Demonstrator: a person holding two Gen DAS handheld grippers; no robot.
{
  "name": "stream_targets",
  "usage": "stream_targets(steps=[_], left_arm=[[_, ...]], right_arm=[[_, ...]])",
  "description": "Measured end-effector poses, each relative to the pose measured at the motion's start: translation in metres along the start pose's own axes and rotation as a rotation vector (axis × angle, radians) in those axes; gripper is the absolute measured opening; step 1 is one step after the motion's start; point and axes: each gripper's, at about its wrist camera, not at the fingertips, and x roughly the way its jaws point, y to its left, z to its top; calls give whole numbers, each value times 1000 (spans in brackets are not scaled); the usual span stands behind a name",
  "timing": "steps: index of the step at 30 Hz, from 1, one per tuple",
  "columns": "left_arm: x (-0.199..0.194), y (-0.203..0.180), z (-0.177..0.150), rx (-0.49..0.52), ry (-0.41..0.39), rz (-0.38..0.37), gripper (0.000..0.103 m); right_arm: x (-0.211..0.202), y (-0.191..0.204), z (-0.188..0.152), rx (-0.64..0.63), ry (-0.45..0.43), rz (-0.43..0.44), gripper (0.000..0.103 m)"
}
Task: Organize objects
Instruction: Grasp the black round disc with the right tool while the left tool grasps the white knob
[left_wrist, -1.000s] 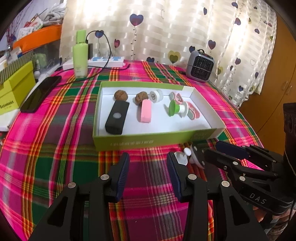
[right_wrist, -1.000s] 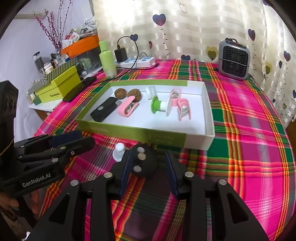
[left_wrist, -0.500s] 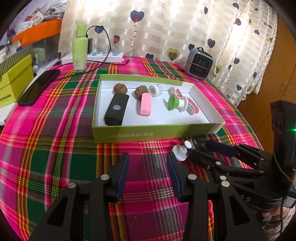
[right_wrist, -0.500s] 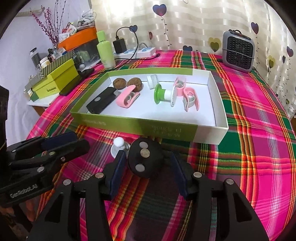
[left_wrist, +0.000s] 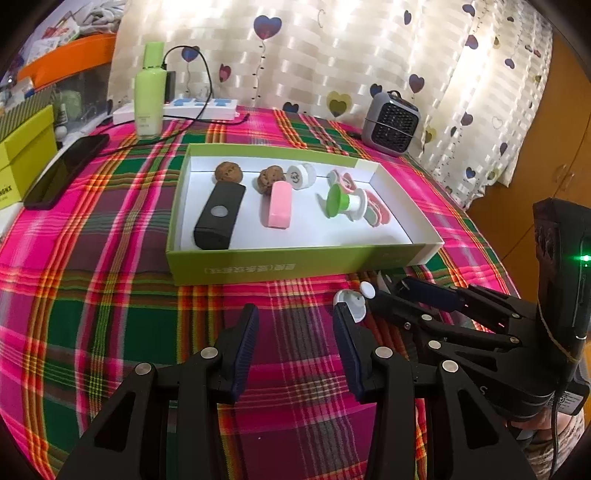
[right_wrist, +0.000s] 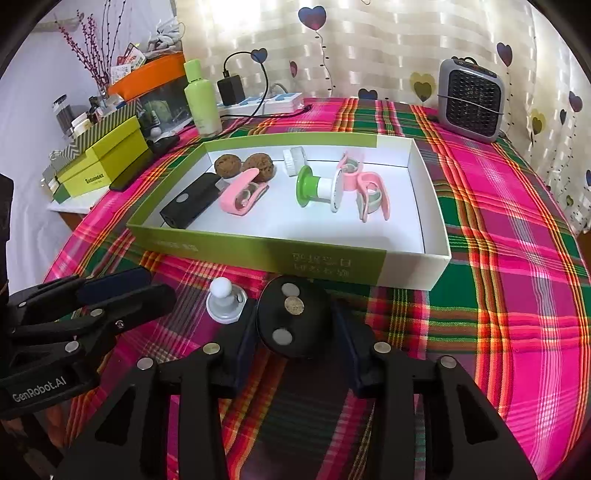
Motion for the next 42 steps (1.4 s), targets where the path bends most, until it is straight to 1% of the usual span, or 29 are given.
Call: stream_targets(steps=[6,9,14,18,23,30,31,36,38,42], left_arm=[[4,-7,1,21,13,-28,40],[7,-12,2,29,20,-64,40],[14,-22,3,57,35,-74,40],[21,-28,4,72,50,-65,40],[30,-30,7,76,61,-47,40],[33,-30,9,76,50,-37,39],[33,-31,9,78,48,-34,38],[33,-28,10,73,45,-16,26],[33,-27,10,70,46,-12,23],[33,-26,10,71,45,-12,23]], right_arm=[[-3,-4,-2,11,-6,-4,41],[-7,-8,-3,18,-11,-7,41],[-14,-16,-9,29,-12,-26,41],[-14,-22,-11,36,-5,-37,41],[-15,-24,-11,42,-8,-32,41],[-14,-25,-12,44,-3,-26,41],[-13,-25,-11,44,-2,-25,41],[-13,-25,-11,48,-3,-23,41],[-13,-25,-11,47,-3,-24,41],[-13,-25,-11,48,-3,-23,41]])
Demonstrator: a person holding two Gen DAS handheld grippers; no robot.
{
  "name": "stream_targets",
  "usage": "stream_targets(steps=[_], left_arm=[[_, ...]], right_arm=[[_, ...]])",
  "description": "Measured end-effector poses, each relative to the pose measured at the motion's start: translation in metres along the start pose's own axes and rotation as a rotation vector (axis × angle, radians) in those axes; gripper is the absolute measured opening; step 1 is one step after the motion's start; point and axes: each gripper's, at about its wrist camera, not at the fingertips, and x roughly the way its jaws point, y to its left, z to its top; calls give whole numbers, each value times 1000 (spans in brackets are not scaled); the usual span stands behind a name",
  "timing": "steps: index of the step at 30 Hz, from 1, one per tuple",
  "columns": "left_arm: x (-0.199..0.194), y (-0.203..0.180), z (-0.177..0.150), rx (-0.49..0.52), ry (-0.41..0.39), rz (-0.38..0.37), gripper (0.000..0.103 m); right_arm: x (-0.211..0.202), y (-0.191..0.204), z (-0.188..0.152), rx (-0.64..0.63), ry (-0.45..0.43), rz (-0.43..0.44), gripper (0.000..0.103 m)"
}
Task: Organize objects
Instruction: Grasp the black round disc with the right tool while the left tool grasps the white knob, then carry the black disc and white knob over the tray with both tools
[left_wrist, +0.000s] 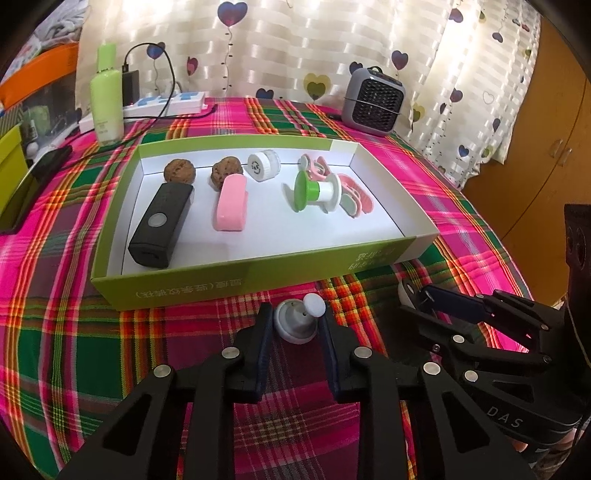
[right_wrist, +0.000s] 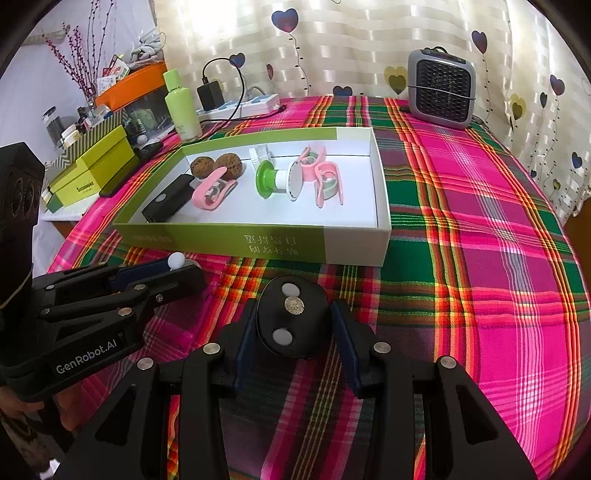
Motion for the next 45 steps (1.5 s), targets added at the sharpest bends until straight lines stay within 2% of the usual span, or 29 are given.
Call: stream_targets(steps=[14,30,37,45], left_arm=[[-2,1,0,2,-5,6,23],[-25,1,4,-1,-51,8,23],[-37,4,13,-5,-87,25,23],[-37,10,22,-14,-93,37,22]], right_arm=[[-1,0,0,-3,-5,-1,41],[-19,6,6,-6,-74,16,41],[-25,10,19,-20,-101,28,41],[-24,15,32,-38,-117,41,41]])
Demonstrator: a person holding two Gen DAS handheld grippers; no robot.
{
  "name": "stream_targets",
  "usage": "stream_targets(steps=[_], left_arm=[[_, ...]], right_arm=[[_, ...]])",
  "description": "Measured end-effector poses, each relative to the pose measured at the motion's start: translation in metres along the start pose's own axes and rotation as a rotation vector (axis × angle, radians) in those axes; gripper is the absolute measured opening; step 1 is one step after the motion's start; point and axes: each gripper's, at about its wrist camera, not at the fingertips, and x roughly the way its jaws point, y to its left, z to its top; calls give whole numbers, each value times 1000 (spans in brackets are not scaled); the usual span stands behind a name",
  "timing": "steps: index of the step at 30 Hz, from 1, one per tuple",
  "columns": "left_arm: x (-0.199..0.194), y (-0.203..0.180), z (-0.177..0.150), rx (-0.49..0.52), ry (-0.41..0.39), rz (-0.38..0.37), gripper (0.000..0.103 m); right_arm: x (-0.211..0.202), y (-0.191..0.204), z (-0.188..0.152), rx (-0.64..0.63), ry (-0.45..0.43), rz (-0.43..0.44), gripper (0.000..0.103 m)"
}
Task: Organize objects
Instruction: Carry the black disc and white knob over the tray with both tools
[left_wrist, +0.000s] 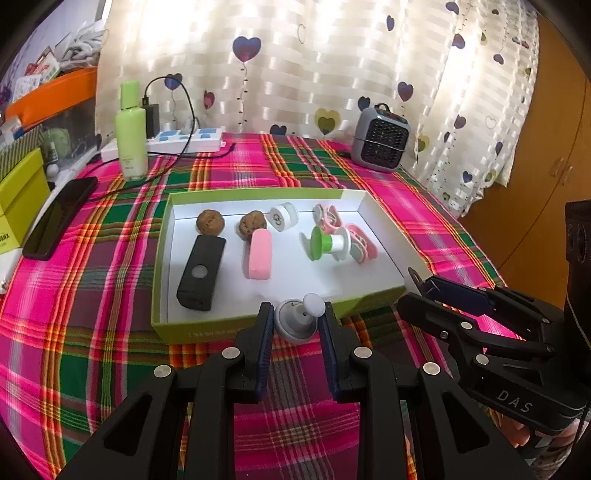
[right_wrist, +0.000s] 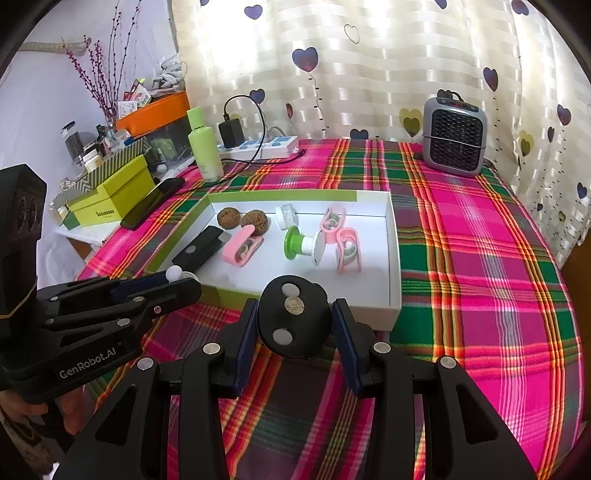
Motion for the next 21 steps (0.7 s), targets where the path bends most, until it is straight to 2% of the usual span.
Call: stream_targets(steps=[21], left_arm=[[18,26,20,-46,4,39,23]], right_arm=[[31,0,29,-6,26,36,41]])
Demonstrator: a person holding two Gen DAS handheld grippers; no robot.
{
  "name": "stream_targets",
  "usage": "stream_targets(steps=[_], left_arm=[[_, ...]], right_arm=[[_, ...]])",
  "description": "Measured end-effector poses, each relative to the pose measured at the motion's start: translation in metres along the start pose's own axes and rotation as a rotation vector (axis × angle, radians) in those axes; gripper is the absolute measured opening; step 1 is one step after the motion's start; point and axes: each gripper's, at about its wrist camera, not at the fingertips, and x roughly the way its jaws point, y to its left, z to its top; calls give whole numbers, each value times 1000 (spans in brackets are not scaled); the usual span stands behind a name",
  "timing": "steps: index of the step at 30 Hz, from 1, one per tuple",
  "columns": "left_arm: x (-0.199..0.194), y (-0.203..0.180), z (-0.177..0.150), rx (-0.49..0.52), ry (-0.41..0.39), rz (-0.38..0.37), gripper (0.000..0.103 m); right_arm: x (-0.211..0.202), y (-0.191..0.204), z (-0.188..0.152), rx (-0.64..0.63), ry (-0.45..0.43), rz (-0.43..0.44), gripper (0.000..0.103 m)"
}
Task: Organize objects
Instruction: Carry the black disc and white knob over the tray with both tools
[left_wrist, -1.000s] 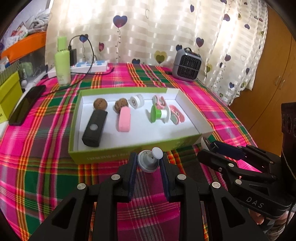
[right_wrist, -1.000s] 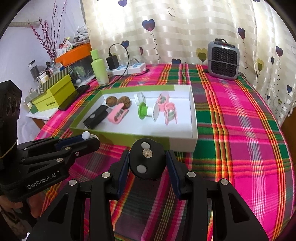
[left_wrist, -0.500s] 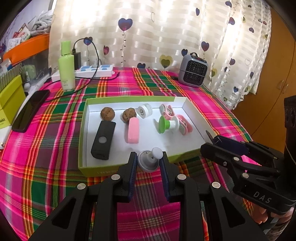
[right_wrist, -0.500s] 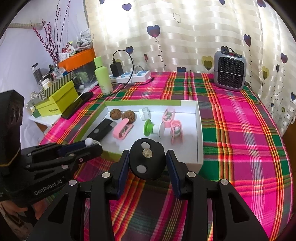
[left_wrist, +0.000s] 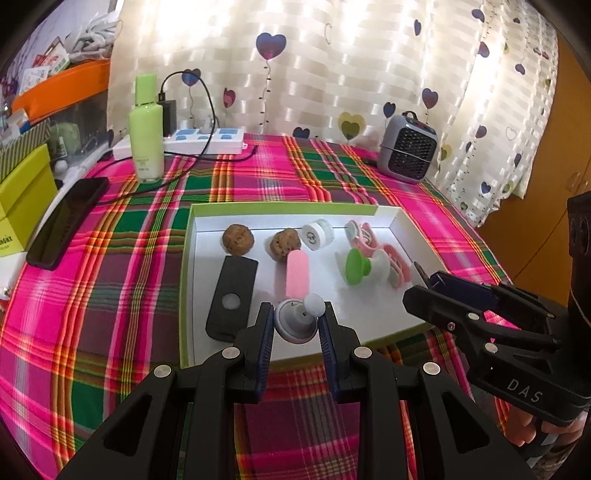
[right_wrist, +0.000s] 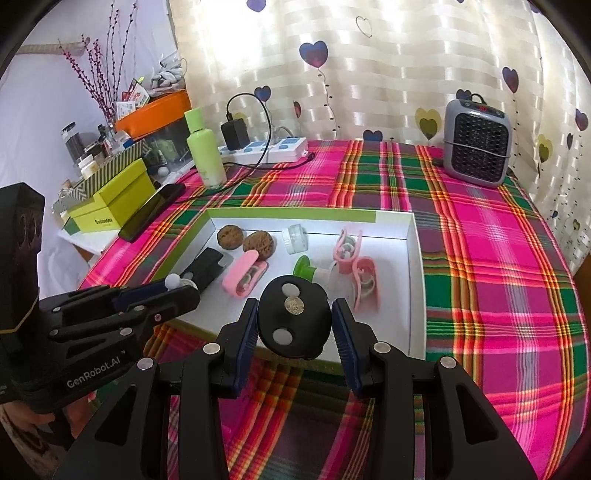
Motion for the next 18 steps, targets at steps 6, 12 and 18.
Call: stream_targets(steps=[6,12,18], left_arm=[[11,4,3,-5,18,5,23],[21,8,5,-8,35,20,23],[29,8,7,-3,51,22,23]], right_arm=[[13,-1,5,-1,27,14,41],[26,-2,9,-14,61,30,41],[40,-1,11,-18,92,47,41]])
